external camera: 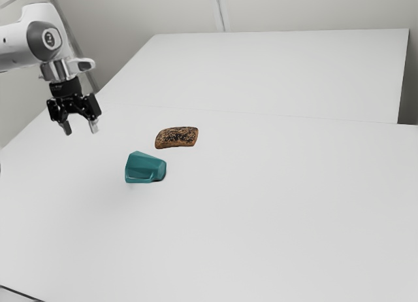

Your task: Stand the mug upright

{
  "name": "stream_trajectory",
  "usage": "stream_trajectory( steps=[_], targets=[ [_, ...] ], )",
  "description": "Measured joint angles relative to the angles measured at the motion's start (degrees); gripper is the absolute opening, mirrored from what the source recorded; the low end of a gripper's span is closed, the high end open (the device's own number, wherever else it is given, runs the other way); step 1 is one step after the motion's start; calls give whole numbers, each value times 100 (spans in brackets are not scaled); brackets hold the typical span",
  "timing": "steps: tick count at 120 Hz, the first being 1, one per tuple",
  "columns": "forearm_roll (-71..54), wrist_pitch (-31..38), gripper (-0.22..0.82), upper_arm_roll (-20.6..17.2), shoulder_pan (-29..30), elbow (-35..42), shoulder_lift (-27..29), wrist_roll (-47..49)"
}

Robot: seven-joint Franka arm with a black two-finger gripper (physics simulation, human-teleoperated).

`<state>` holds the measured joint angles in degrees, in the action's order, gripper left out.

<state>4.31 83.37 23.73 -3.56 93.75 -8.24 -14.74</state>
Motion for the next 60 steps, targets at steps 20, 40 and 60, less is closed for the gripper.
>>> stream_trajectory(
  steps=[20,40,60],
  targets=[
    [221,118,60,193,173,111,-194,-457],
    [796,297,60,305,407,127,-582,-1033],
    [1695,375,60,499,660,128,-980,-1683]
  ],
)
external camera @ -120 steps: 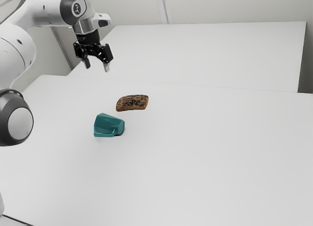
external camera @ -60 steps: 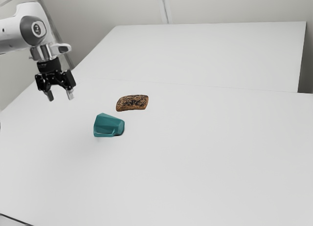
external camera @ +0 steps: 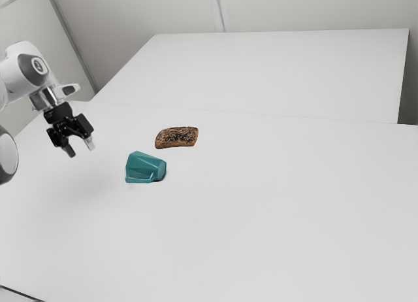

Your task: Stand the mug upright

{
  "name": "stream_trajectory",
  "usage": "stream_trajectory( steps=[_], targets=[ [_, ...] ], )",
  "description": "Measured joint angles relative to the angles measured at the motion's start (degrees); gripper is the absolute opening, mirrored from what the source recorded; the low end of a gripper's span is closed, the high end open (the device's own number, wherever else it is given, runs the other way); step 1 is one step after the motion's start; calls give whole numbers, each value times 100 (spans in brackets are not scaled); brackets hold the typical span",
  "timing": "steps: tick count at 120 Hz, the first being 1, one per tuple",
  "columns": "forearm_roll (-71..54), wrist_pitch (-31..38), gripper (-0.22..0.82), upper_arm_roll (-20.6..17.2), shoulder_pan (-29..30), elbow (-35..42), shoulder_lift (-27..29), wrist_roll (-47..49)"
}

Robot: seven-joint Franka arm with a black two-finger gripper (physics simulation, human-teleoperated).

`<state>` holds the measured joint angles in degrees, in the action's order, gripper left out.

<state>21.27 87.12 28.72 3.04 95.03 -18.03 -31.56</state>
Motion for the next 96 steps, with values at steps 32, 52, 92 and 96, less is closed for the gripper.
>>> stream_trajectory(
  steps=[32,52,92,96],
  targets=[
    [1350,-285,60,206,217,-7,-342,-1017],
    [2082,-531,60,212,320,-9,-607,-1556],
    [2799,-679,60,212,299,2,-1017,-2439],
    [2835,-680,60,212,292,5,-1055,-2514]
  ],
)
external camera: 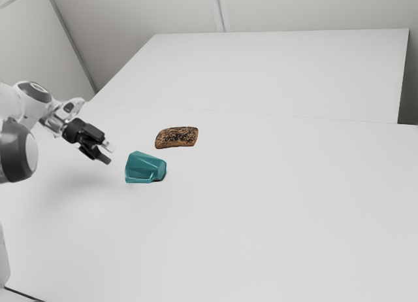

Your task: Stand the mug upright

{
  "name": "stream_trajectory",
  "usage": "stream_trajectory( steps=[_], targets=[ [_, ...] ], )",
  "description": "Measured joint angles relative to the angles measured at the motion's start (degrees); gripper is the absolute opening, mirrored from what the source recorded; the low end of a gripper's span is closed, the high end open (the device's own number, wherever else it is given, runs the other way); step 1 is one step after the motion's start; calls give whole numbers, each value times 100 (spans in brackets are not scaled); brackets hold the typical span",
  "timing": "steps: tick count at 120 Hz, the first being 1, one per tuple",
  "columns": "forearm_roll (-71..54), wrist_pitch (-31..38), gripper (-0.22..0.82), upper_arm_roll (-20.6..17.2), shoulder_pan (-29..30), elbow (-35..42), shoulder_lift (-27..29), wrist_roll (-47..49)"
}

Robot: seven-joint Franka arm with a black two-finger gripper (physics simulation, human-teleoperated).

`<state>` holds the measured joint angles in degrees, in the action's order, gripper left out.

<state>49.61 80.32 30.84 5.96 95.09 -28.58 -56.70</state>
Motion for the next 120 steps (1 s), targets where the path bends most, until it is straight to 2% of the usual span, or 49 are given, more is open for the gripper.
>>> stream_trajectory(
  steps=[44,120],
  targets=[
    [455,228,60,-66,-21,-80,-362,-670],
    [1198,302,60,-156,-87,404,-409,-1147]
  ],
)
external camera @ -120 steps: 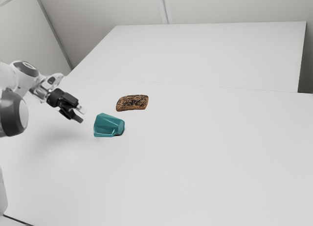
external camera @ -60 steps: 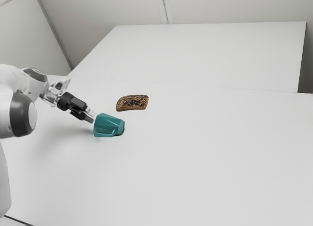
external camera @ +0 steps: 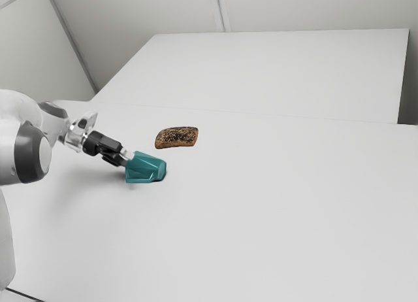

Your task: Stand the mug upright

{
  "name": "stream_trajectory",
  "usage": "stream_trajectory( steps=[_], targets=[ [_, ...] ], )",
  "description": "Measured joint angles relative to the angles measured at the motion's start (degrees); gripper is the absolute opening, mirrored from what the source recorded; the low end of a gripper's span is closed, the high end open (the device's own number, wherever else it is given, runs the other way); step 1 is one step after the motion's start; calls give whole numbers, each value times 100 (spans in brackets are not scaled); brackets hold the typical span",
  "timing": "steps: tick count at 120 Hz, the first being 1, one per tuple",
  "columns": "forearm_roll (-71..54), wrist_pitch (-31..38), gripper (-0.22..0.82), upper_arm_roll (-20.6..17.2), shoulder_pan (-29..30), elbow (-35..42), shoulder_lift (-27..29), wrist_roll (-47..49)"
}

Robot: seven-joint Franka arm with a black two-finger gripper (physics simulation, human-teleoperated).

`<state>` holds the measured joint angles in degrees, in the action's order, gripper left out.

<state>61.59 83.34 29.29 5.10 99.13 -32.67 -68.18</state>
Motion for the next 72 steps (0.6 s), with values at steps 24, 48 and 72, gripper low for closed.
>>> stream_trajectory(
  steps=[24,48,72],
  targets=[
    [121,34,60,-24,0,98,-4,-43],
    [296,84,60,-84,0,254,-8,-52],
    [425,245,60,-158,-6,266,-8,-41]
  ],
)
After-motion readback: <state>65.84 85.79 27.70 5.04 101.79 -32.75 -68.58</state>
